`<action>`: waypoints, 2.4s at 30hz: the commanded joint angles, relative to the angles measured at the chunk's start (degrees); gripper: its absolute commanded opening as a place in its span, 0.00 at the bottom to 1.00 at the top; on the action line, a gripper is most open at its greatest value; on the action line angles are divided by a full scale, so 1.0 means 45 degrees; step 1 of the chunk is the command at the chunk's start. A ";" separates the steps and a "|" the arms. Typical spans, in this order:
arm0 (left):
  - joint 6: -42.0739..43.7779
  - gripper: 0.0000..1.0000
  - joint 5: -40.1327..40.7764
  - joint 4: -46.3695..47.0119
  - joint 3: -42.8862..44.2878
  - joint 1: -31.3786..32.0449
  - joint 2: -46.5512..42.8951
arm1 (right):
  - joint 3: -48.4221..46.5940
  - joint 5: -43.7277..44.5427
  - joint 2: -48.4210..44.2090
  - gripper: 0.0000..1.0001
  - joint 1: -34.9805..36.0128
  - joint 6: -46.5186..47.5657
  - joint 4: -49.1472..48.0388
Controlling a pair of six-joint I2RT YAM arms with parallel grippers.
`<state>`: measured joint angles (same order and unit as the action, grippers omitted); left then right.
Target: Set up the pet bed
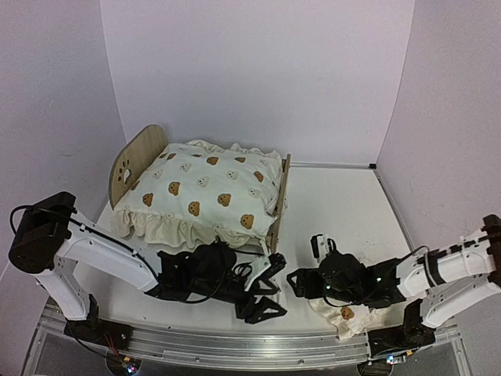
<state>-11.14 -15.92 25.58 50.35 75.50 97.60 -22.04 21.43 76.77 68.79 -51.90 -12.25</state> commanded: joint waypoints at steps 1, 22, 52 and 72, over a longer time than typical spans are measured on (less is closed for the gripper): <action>-0.2611 0.84 0.1576 -0.0036 -0.2452 -0.0269 -0.2562 | -0.1330 0.0180 -0.2591 0.79 -0.0227 0.2123 0.5922; -0.9575 0.57 0.9668 0.5371 -0.3119 -0.2177 -0.0621 | -0.6923 -0.3208 0.0677 0.96 -0.3061 0.6308 0.5718; -1.2017 0.53 0.9783 0.5965 -0.3666 -0.2077 0.0468 | -0.9332 -0.2933 0.3611 0.43 -0.3979 0.4536 0.4804; -1.2266 0.61 0.9893 0.7708 -0.2752 -0.2411 0.2007 | -0.9187 -0.3604 0.3362 0.34 -0.3989 0.4655 0.4485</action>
<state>-66.89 27.03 54.89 36.12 65.71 105.47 -61.78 7.68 93.23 50.72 -32.64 11.73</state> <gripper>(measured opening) 0.647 0.346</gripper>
